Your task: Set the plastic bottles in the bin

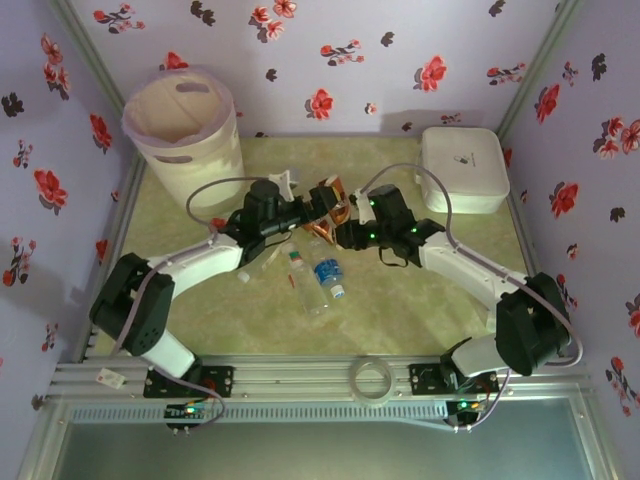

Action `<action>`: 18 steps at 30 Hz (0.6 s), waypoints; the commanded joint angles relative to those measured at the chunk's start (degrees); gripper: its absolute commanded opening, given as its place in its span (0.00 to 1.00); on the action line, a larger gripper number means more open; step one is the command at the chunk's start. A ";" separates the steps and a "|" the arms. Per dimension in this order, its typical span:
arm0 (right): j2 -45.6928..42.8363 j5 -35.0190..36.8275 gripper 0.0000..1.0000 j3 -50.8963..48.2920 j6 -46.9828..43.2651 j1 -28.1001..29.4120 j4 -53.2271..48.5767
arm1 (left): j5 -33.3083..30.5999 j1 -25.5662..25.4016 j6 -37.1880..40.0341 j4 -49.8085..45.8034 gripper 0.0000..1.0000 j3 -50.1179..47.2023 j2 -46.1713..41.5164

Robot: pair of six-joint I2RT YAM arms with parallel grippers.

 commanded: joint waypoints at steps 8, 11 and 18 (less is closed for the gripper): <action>-0.37 -3.96 0.39 -0.94 -0.45 1.27 4.58 | 1.69 -0.78 -4.88 7.42 0.79 1.54 4.29; -0.15 -3.96 0.41 -0.91 -0.45 1.27 4.62 | 1.43 -0.82 -5.09 7.41 0.71 1.67 4.53; -0.79 -3.47 0.58 -0.96 -0.94 1.27 4.15 | 1.08 -0.32 -5.76 8.65 0.62 1.37 4.91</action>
